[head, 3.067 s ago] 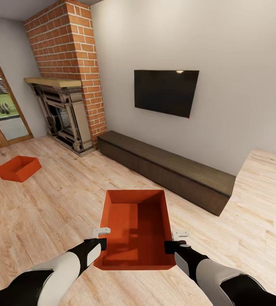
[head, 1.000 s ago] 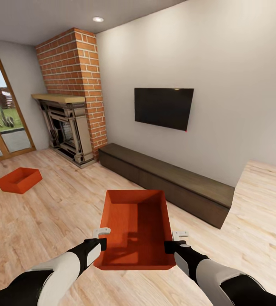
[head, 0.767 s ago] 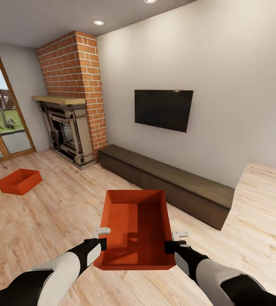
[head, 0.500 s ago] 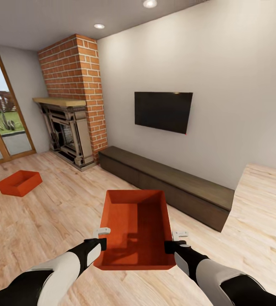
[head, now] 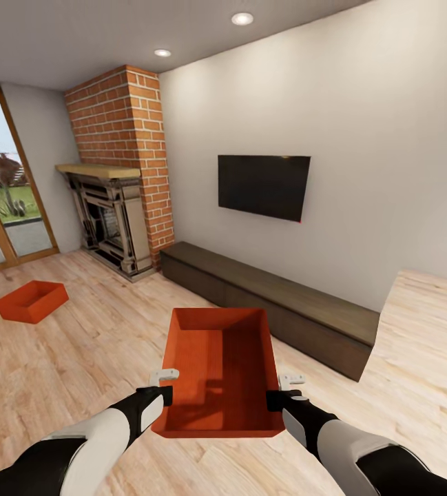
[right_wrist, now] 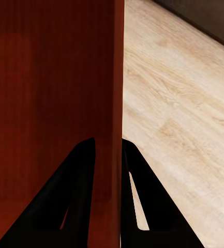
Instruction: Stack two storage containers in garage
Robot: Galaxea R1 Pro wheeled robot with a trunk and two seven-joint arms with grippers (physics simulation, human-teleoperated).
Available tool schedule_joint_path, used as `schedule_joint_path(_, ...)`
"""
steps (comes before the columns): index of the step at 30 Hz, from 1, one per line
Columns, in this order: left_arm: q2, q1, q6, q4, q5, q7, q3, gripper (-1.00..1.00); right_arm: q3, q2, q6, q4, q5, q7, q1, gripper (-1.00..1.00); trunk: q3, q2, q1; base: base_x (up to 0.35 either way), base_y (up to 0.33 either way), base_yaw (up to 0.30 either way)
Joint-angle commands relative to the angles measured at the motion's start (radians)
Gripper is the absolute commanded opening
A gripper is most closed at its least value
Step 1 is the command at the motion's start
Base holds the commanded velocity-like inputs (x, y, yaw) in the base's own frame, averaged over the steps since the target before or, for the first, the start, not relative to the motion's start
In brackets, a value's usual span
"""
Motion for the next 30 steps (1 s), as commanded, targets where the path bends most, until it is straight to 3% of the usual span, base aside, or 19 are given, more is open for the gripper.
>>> schedule_joint_path(1, 0.012, 0.000, 0.006, 0.001, 0.005, 0.064, 0.012, -1.00, 0.014, -0.006, 0.001, -0.003, -0.002, -0.005, -0.001, -1.00, -0.001, -0.002, 0.001, 0.000, 0.000, 0.000)
schedule_joint_path(30, 0.012, 0.000, 0.006, 0.001, 0.005, 0.064, 0.012, -1.00, 0.014, -0.008, 0.000, -0.003, -0.002, -0.005, -0.001, -1.00, 0.044, -0.002, 0.001, 0.000, 0.000, 0.000)
